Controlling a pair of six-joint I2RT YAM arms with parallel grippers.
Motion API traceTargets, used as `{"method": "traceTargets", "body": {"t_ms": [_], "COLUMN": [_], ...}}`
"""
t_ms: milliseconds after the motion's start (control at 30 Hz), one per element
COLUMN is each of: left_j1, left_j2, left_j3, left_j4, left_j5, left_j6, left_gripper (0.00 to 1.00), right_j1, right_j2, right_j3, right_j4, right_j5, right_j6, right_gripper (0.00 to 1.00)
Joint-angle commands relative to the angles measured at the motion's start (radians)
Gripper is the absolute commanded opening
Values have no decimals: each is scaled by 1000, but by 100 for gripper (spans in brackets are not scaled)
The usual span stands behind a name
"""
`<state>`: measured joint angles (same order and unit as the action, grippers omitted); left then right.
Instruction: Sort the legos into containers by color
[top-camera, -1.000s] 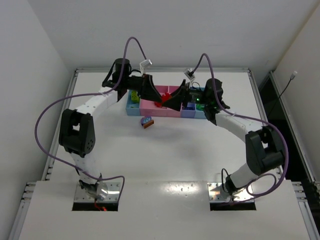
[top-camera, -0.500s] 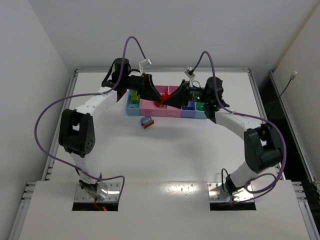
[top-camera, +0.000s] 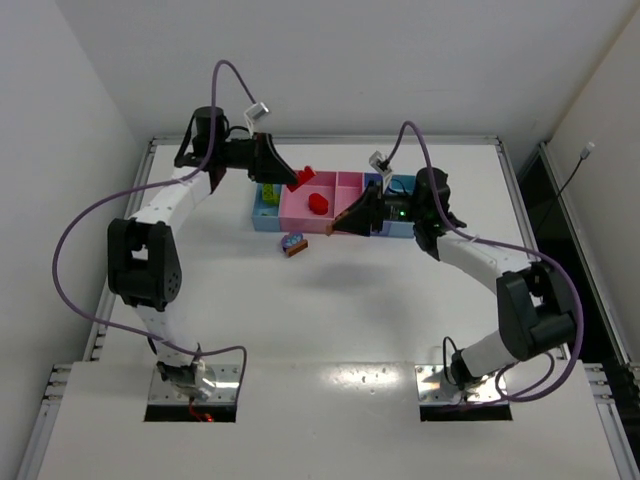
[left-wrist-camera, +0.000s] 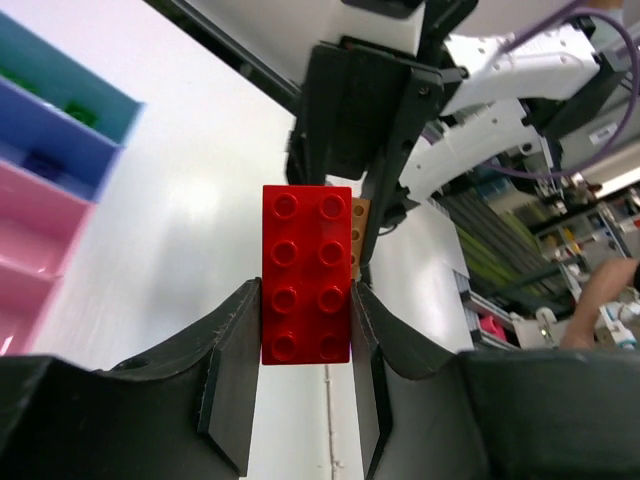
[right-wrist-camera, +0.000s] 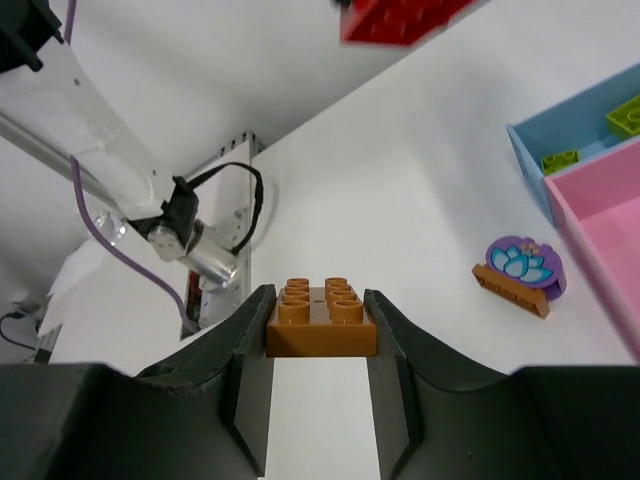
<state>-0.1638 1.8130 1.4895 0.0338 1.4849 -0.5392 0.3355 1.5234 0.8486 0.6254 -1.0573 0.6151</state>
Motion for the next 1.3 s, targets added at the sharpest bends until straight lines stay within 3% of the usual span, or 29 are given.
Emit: {"method": "traceTargets", "body": {"t_ms": [0,167,267,333,467,600,700,967,1000,1100,1133,1267], "left_j1": [29,29,7,-5,-83,-151,-170,-180,-180,-180,-180,-180], "left_j2": [-4,-29,-43,-53,-53,-32,18,121,134,167,178,189], "left_j3": [41,17,-18,-58,-20,-15,29,127,138,172,182,193], "left_j4": [-6,-15,-15,-29,-291,-291,-291,-301,-320,-344,-344,-353], "left_j5": [137,102,2,-168,-626,-984,-1096,-1218,-1218,-1218,-1218,-1218], "left_j6": [19,54,80,91,367,360,334,324,324,334,334,334], "left_gripper": [0,0,0,0,0,0,0,1,14,36,49,72], "right_j1": [-18,-29,-38,-38,-23,-23,-23,-23,-23,-23,-23,-23], "right_j2": [-64,-97,-138,-161,-172,-149,-119,3,17,66,78,153], "right_j3": [-28,-7,15,15,66,92,110,208,228,254,254,309], "right_j4": [-36,-156,-321,-390,-478,-500,-490,-471,-470,-457,-457,-447], "right_j5": [-44,28,222,439,660,710,700,689,689,689,689,689], "right_j6": [-115,-190,-326,-380,-385,-362,-339,-337,-337,-348,-359,-370], "right_gripper": [0,0,0,0,0,0,0,0,0,0,0,0]}}
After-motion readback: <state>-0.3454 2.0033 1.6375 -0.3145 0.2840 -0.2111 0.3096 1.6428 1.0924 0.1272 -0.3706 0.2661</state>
